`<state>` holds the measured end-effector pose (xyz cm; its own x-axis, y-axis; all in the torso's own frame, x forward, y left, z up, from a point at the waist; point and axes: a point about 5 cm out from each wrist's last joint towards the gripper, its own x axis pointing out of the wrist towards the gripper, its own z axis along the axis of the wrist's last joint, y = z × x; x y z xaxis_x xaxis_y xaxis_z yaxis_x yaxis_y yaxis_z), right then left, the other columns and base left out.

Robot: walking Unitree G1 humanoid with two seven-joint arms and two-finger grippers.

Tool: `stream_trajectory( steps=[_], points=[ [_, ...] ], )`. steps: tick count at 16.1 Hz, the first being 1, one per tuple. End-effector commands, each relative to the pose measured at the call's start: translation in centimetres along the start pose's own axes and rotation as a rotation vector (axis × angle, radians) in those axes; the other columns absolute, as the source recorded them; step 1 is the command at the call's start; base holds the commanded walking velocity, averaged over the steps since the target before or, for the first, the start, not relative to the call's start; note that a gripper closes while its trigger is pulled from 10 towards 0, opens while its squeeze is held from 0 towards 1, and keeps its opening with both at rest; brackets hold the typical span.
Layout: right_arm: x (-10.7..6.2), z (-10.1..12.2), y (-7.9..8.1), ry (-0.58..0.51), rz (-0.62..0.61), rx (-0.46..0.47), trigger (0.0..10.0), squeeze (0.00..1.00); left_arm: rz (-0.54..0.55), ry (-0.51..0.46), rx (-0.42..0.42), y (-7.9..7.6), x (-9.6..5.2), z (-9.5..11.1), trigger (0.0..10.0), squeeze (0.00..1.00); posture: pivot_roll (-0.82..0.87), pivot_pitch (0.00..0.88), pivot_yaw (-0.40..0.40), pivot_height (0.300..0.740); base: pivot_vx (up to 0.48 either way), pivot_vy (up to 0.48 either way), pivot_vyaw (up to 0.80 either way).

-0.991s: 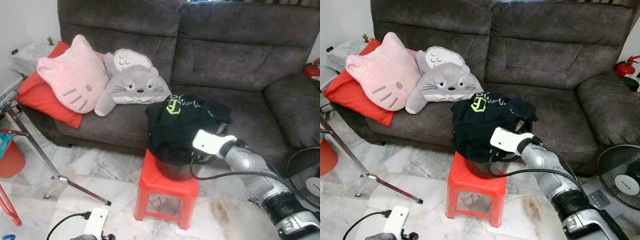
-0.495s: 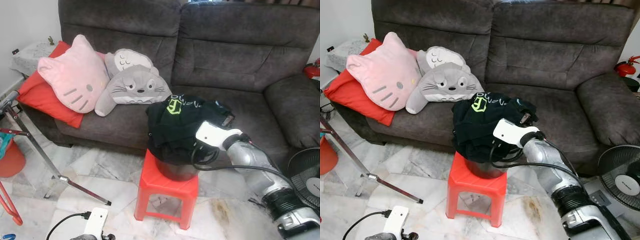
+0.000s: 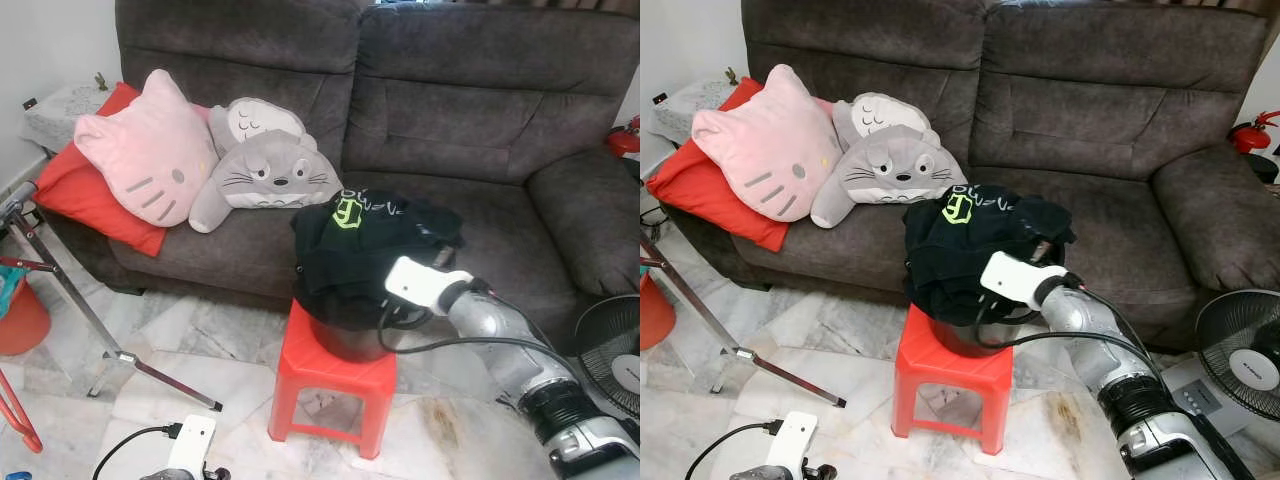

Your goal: Hang hanger

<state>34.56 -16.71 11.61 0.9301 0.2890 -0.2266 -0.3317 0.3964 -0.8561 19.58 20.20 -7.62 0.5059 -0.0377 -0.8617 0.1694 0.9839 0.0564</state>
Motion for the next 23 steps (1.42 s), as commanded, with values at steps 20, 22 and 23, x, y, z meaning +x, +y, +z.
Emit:
stream_trajectory(
  steps=[20,22,23],
  points=[
    [0.7,-0.2,-0.6,0.005,-0.015,-0.006,5.1,0.0,0.01,0.004,0.015,0.1,0.0,-0.2,10.0,0.0,-0.14,0.0,-0.046,0.74,0.0,0.0,0.0],
    [0.7,-0.2,-0.8,0.005,-0.023,-0.012,0.0,0.0,0.01,0.004,0.016,0.1,0.0,-0.2,10.0,0.0,-0.14,0.0,-0.046,0.74,0.0,0.0,0.0],
    [0.8,-0.1,-0.8,0.001,-0.022,-0.012,0.0,0.0,0.01,0.003,0.016,0.1,0.0,-0.2,10.0,0.0,-0.14,0.0,-0.046,0.74,0.0,0.0,0.0]
  ],
)
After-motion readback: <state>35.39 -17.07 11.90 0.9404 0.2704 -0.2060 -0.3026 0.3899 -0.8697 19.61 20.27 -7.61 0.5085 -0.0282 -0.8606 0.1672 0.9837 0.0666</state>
